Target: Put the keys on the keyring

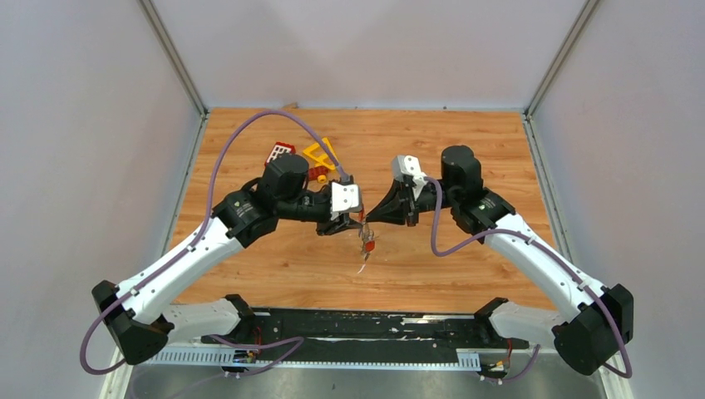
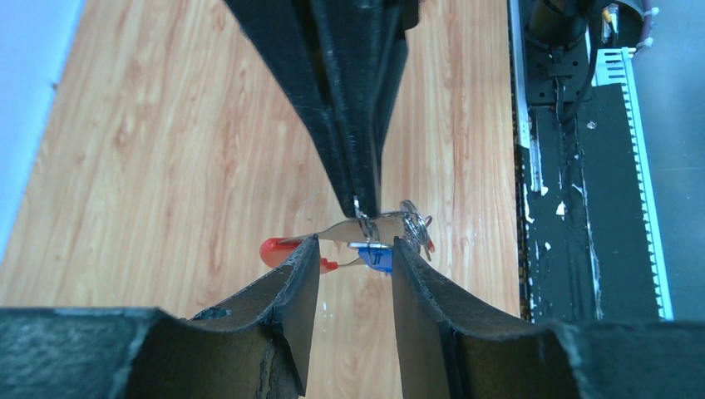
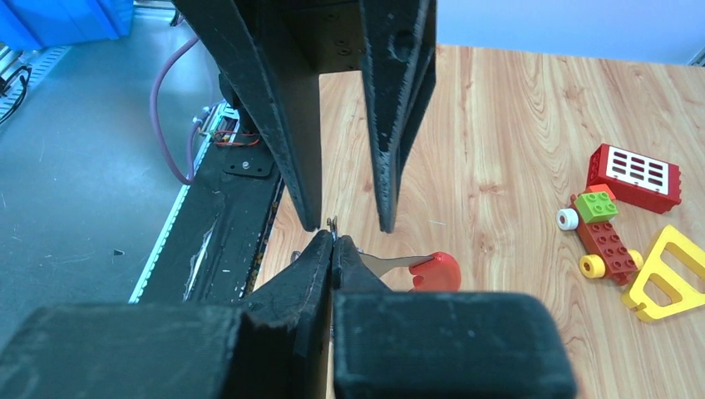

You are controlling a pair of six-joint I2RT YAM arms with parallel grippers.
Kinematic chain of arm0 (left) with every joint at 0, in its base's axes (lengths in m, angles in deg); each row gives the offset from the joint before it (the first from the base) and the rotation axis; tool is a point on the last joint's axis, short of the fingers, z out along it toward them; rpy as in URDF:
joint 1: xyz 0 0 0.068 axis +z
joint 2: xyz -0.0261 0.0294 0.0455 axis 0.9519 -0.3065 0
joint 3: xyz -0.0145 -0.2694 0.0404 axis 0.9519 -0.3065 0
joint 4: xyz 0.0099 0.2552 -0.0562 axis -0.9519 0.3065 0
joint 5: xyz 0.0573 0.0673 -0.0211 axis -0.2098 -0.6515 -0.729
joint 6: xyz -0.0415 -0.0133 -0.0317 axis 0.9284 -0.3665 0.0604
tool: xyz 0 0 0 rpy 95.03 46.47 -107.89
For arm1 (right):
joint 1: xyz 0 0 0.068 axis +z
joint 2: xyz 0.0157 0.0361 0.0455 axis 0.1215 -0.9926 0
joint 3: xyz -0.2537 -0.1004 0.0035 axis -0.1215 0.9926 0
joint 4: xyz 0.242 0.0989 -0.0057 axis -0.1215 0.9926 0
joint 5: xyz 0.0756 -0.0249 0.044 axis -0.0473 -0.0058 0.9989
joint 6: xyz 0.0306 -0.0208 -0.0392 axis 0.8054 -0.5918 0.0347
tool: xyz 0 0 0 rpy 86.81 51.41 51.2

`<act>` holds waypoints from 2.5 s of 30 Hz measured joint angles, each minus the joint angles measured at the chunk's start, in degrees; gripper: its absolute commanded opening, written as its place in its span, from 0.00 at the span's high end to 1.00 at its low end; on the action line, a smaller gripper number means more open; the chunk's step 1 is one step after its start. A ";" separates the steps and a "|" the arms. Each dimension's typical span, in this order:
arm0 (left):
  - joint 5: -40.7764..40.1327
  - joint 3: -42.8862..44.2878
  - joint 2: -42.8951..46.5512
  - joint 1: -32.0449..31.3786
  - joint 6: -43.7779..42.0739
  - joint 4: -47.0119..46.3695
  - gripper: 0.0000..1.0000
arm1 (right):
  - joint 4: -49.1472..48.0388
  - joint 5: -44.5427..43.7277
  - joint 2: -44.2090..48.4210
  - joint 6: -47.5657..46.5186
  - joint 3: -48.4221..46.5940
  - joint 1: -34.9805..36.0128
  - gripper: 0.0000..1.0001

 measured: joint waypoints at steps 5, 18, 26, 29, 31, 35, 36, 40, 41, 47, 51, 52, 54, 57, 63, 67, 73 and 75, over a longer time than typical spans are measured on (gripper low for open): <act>2.95 -2.40 2.71 0.04 -1.77 -3.41 0.60 | -1.14 0.46 0.07 1.11 0.00 -0.31 1.00; 7.17 -4.28 2.78 0.37 -2.54 -7.65 0.71 | -1.73 1.77 0.07 2.91 0.07 -0.85 1.00; 6.34 -7.28 2.78 0.42 -1.40 -10.75 0.77 | -2.12 2.08 0.13 3.39 0.85 -1.33 1.00; 6.23 -7.80 2.78 0.48 -0.74 -11.96 0.79 | -2.23 2.14 0.13 3.43 0.85 -1.38 1.00; 6.19 -7.96 2.78 0.63 -0.13 -12.48 0.82 | -2.34 2.16 0.13 3.54 0.85 -1.46 1.00; 6.21 -7.96 2.71 0.79 0.87 -13.00 0.91 | -2.75 2.29 0.13 3.76 0.85 -1.46 1.00; 6.23 -7.96 2.67 0.79 1.03 -13.05 0.95 | -2.78 2.29 0.13 3.76 0.85 -1.49 1.00; 6.10 -7.96 2.49 0.96 1.77 -13.27 1.00 | -2.78 2.40 0.13 3.76 0.87 -1.70 1.00; 6.01 -7.96 2.47 1.01 1.86 -13.27 1.00 | -2.80 2.38 0.13 3.74 0.87 -1.79 0.97; 1.70 -6.08 1.09 0.85 0.90 -8.98 1.00 | 0.50 -0.46 1.36 -1.11 0.90 -1.97 0.59; -3.85 0.20 -3.87 0.63 -0.81 -0.22 1.00 | 3.08 -3.69 4.31 -5.88 1.29 -1.97 0.50; -5.14 1.64 -5.11 0.57 -1.18 1.38 1.00 | 3.26 -4.11 5.01 -6.64 1.51 -1.97 0.50; -7.50 3.69 -6.91 0.33 -1.36 4.02 1.00 | 3.50 -4.83 6.08 -7.85 1.77 -1.97 0.50; -10.34 6.05 -8.72 -0.26 -1.27 7.93 1.00 | 3.52 -5.46 5.73 -8.50 1.77 -1.97 0.50; -10.91 9.66 -9.79 -0.79 -0.11 12.57 1.00 | 3.34 -6.51 3.10 -8.04 2.08 -1.97 0.52; -9.35 10.27 -9.73 -1.22 1.38 13.33 1.00 | 3.08 -6.19 1.92 -7.08 2.32 -1.97 0.54; -8.76 10.27 -9.73 -1.86 2.34 13.97 1.00 | 2.12 -4.79 0.72 -5.38 2.32 -1.97 0.65; -8.22 10.27 -9.73 -1.95 2.62 14.21 1.00 | 1.66 -4.22 0.33 -4.79 2.32 -1.95 0.66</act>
